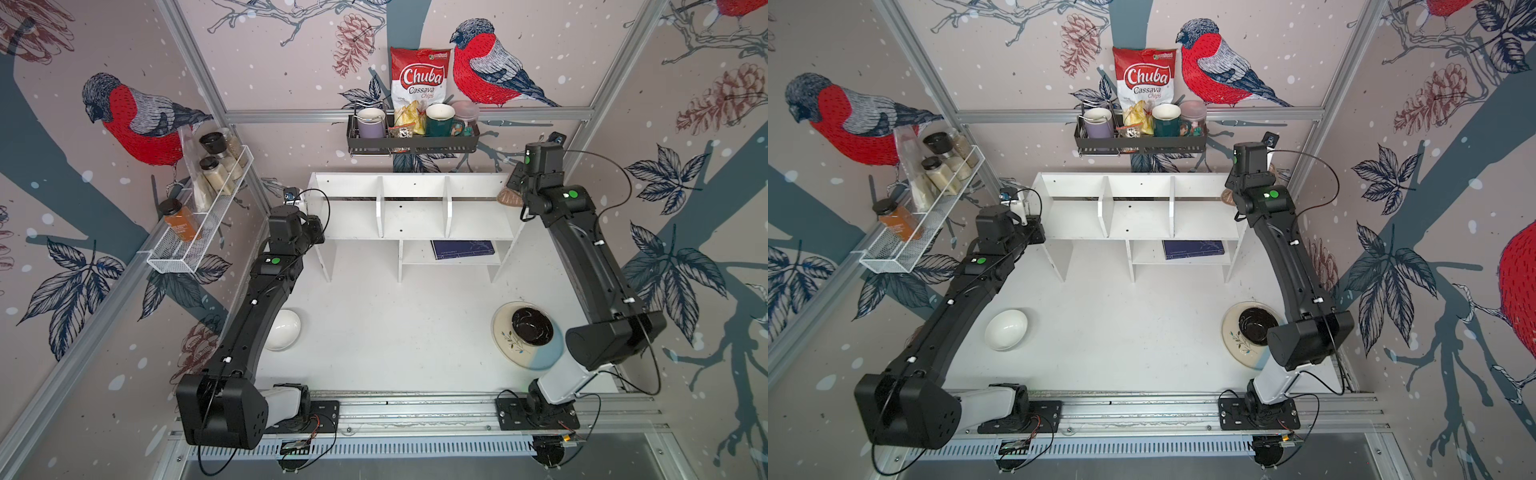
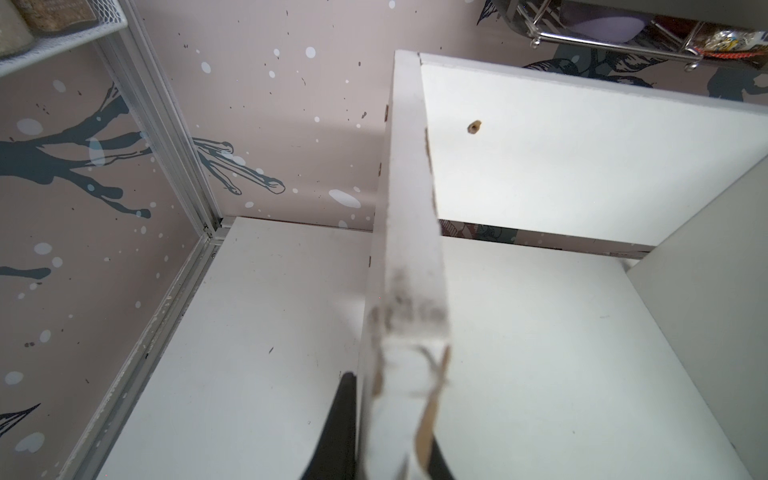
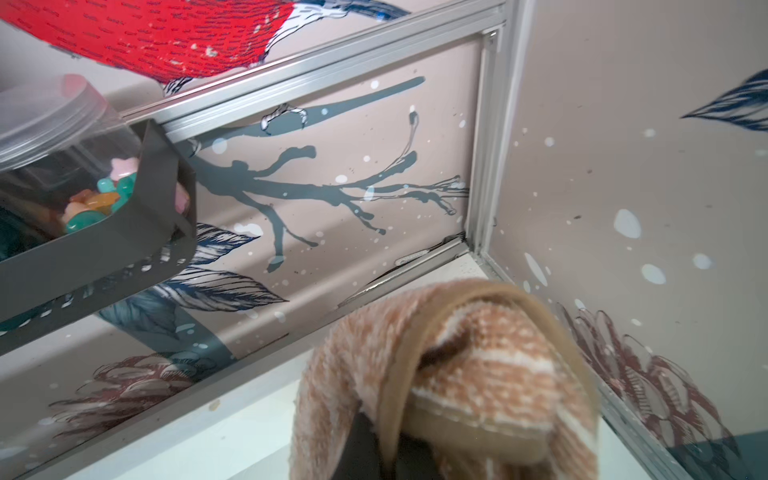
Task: Wipe the bookshelf clean with a cloth
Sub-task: Wipe the dust from the shelf.
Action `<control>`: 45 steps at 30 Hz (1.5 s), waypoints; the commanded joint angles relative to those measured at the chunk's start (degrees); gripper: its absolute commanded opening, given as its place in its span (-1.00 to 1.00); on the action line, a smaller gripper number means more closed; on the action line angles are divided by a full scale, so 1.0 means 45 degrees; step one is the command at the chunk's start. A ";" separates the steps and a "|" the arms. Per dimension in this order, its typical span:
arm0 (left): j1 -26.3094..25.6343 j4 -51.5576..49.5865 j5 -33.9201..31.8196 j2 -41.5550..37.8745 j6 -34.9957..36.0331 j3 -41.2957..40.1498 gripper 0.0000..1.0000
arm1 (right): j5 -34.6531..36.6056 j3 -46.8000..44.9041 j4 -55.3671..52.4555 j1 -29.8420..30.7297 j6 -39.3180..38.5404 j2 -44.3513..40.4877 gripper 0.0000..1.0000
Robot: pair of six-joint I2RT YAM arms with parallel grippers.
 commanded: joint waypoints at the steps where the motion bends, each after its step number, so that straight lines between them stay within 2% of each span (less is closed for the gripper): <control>1: 0.0124 -0.2197 -0.0257 0.0163 -0.2224 -0.0142 -1.00 | -0.2113 0.1178 -0.0110 0.0145 0.0228 0.0710 -1.00; 6: 0.0140 -0.2203 -0.0360 0.0133 -0.2176 -0.0155 -1.00 | -0.3748 0.2457 -0.0144 0.1155 -0.0319 0.1625 -1.00; 14: 0.0137 -0.2242 -0.0338 0.0196 -0.2210 -0.0144 -1.00 | -0.3125 0.2897 -0.0477 0.2797 -0.1935 0.1907 -1.00; 17: 0.0139 -0.2239 -0.0315 0.0230 -0.2249 -0.0154 -1.00 | -0.2487 0.3549 -0.0799 0.2454 -0.1832 0.2271 -1.00; 23: 0.0141 -0.2283 -0.0475 0.0202 -0.2264 -0.0153 -1.00 | -0.1367 0.4753 -0.2116 0.0945 -0.1074 0.2898 -1.00; 28: 0.0138 -0.2334 -0.0688 0.0138 -0.2273 -0.0136 -1.00 | -0.1060 0.2971 -0.2458 -0.0333 0.0205 0.1711 -1.00; 35: 0.0139 -0.2352 -0.0755 0.0099 -0.2301 -0.0135 -1.00 | -0.0772 -0.0034 -0.1535 -0.0203 0.0420 -0.0586 -1.00; 40: 0.0148 -0.2349 -0.0734 0.0137 -0.2330 -0.0138 -1.00 | -0.3048 0.0730 -0.0725 0.0178 0.0910 -0.0211 -1.00; 45: 0.0147 -0.2341 -0.0759 0.0137 -0.2315 -0.0135 -1.00 | -0.4798 0.1434 0.0498 0.1742 0.0786 0.0414 -1.00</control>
